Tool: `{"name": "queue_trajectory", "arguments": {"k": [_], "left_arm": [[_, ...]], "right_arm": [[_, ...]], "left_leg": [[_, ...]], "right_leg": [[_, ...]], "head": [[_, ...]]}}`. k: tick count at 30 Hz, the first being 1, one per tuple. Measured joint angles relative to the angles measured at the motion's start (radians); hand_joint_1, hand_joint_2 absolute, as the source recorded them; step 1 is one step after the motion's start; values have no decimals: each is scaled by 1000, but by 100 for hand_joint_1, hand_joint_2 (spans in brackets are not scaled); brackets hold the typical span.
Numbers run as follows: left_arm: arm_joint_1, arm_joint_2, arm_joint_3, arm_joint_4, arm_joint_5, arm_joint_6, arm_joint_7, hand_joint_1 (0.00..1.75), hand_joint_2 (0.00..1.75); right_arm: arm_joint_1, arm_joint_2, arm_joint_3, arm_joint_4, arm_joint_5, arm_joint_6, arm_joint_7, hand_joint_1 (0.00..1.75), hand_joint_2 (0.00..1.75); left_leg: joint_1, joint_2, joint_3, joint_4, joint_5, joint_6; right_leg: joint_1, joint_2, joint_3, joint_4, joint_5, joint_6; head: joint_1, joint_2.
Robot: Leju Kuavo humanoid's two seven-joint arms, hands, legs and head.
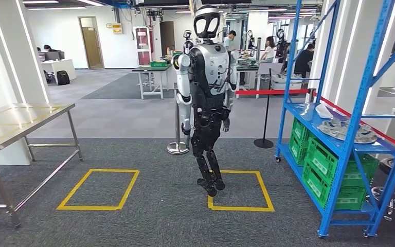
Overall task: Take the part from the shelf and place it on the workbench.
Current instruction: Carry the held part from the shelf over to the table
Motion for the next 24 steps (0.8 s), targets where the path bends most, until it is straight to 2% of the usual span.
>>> {"name": "queue_trajectory", "arguments": {"k": [1, 2, 4, 5, 6, 7, 8, 9, 10, 12, 13, 14, 16, 17, 18, 20, 21, 22, 23, 24], "left_arm": [[-1, -1, -2, 2, 0, 0, 2, 175, 175], [-2, -3, -4, 3, 0, 0, 3, 175, 175], [-12, -9, -8, 7, -3, 0, 6, 175, 175], [-18, -14, -11, 10, -6, 3, 9, 175, 175], [-24, -18, -14, 13, -11, 6, 11, 175, 175], [-27, -24, -17, 16, -15, 10, 14, 175, 175], [-29, -28, -20, 20, -18, 15, 16, 175, 175], [-31, -32, -23, 23, -21, 19, 18, 175, 175], [-33, -35, -26, 26, -24, 22, 20, 175, 175], [-42, -38, -34, 33, -28, 27, 21, 175, 175], [-46, -38, -36, 36, -30, 30, 20, 175, 175], [-48, -37, -38, 39, -31, 31, 18, 175, 175], [-49, -34, -40, 45, -31, 32, 13, 175, 175], [-48, -31, -40, 48, -31, 32, 10, 175, 175], [-49, -29, -40, 51, -30, 32, 8, 175, 175], [-53, -25, -42, 57, -30, 32, 6, 175, 175], [-54, -25, -43, 61, -29, 32, 6, 175, 175], [-54, -25, -45, 64, -29, 32, 5, 175, 175], [-53, -25, -47, 68, -29, 32, 6, 175, 175], [-53, -24, -49, 71, -29, 32, 5, 175, 175]], "right_arm": [[0, 0, 0, 0, 0, 0, 0, 0, 0], [-1, 0, 0, 0, 1, 1, 2, 0, 0], [-2, -1, 0, 0, 3, 1, 1, 0, 0], [-2, -2, 0, 0, 5, 1, -2, 0, 0], [1, -2, 0, 0, 8, 1, -4, 0, 0], [4, -3, 0, 0, 10, 1, -5, 0, 0], [6, -4, 0, 0, 12, 2, -4, 0, 0], [7, -4, 0, 0, 13, 2, -2, 0, 0], [8, -4, 0, 0, 15, 2, 1, 0, 0], [7, -4, 0, 0, 17, 1, 0, 0, 0], [6, -4, 0, 0, 18, 1, -4, 0, 0], [5, -3, 0, 0, 18, 1, -9, 0, 0], [2, -2, 0, 0, 17, 1, -14, 0, 0], [0, -1, 0, 0, 17, 1, -13, 0, 0], [-1, 0, 0, 0, 16, 1, -10, 0, 0], [0, 0, 0, 0, 15, 1, -10, 0, 0], [2, 0, 0, 0, 15, 1, -10, 0, 0], [4, 0, 0, 0, 15, 1, -10, 0, 0], [5, 0, 0, 0, 15, 1, -9, 0, 0], [5, 1, 0, 0, 15, 1, -9, 0, 0]], "left_leg": [[3, -14, 1, -4, 3, 5], [6, -27, 3, -8, 6, 11], [14, -50, 11, -16, 13, 21], [15, -62, 11, -17, 13, 24], [16, -76, 9, -16, 14, 26], [16, -90, 8, -15, 14, 26], [17, -106, 7, -14, 14, 27], [17, -120, 7, -11, 14, 26], [18, -135, 7, -8, 13, 23], [20, -163, 3, 1, 8, 13], [19, -175, -1, 4, 7, 6], [19, -186, -6, 5, 6, -1], [20, -205, -13, -1, 9, -14], [20, -198, -16, 2, 8, -19], [18, -176, -24, 19, -4, -24], [16, -109, -66, 112, -59, -31], [17, -86, -98, 179, -92, -33], [18, -75, -127, 238, -115, -34], [18, -71, -142, 270, -120, -33], [18, -69, -138, 264, -106, -30]], "right_leg": [[-1, -9, 2, -1, -3, 5], [-2, 1, 3, 4, -8, 11], [-6, 57, -19, 60, -42, 19], [-7, 93, -49, 121, -71, 21], [-8, 114, -86, 191, -99, 23], [-8, 125, -120, 248, -115, 24], [-8, 130, -141, 277, -113, 24], [-8, 133, -141, 261, -89, 24], [-10, 139, -120, 207, -52, 25], [-15, 179, -65, 74, 6, 27], [-17, 194, -47, 32, 18, 26], [-17, 202, -39, 14, 18, 24], [-16, 179, -37, 11, 19, 11], [-16, 168, -34, 8, 20, 3], [-17, 156, -31, 6, 22, -4], [-14, 131, -28, 2, 22, -14], [-11, 117, -27, 3, 21, -17], [-9, 103, -27, 3, 19, -20], [-6, 88, -26, 3, 17, -22], [-4, 74, -23, 3, 14, -23]], "head": [[0, 0], [1, 0], [2, 0], [4, 0], [6, 0], [7, 0], [8, 0], [8, 0], [9, 0], [9, 0], [9, 0], [8, 0], [7, 0], [6, 0], [4, 0], [0, 0], [-1, 0], [-1, 0], [-1, 0], [-1, 0]]}}
